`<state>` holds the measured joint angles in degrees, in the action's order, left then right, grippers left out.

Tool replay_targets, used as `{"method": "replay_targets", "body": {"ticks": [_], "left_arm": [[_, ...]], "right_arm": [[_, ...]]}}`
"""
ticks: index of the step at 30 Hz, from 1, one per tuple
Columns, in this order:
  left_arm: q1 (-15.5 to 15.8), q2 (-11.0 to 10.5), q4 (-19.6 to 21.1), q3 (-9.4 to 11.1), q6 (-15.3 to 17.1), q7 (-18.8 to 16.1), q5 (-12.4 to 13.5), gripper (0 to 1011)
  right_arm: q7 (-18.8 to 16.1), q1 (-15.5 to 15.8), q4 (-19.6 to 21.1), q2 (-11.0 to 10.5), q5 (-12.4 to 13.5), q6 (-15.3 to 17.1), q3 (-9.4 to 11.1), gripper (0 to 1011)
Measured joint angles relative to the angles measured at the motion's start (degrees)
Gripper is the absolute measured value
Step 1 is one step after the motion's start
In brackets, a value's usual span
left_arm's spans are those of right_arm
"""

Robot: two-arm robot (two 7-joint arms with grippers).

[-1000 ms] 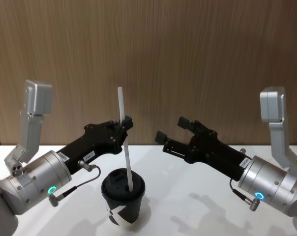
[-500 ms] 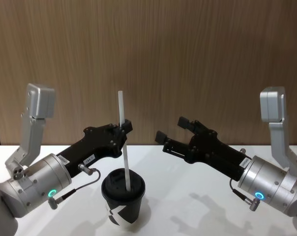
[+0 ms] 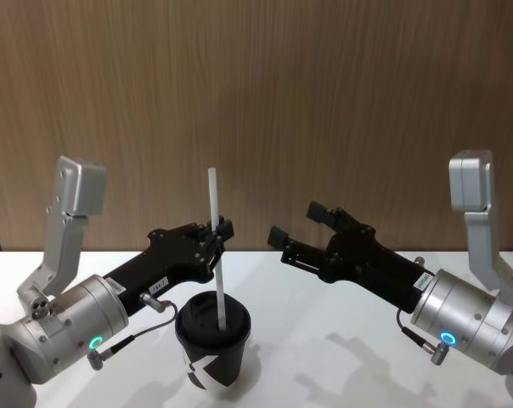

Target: Pick up the straw with one hand, pass it to the other hand, and insert it into the cup.

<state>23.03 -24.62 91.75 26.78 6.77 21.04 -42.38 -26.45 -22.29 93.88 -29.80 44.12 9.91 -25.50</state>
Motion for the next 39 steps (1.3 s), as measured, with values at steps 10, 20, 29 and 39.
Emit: {"method": "replay_targets", "body": {"ticks": [10, 20, 29, 39], "left_arm": [[-0.5, 0.9, -0.8, -0.2, -0.5, 0.2, 0.3, 339], [-1.9, 1.1, 0.3, -1.3, -1.0, 0.2, 0.2, 664], [-4.5, 0.2, 3.6, -2.9, -1.1, 0.1, -1.6, 946], [-7.9, -1.7, 7.0, -4.8, -1.3, 0.6, -4.4, 1003]], "right_arm": [[0.0, 0.0, 0.0, 0.0, 0.0, 0.0, 0.0, 1001], [0.0, 0.0, 0.0, 0.0, 0.0, 0.0, 0.0, 1001], [0.0, 0.0, 0.0, 0.0, 0.0, 0.0, 0.0, 1001], [0.0, 0.0, 0.0, 0.0, 0.0, 0.0, 0.0, 1001]]}}
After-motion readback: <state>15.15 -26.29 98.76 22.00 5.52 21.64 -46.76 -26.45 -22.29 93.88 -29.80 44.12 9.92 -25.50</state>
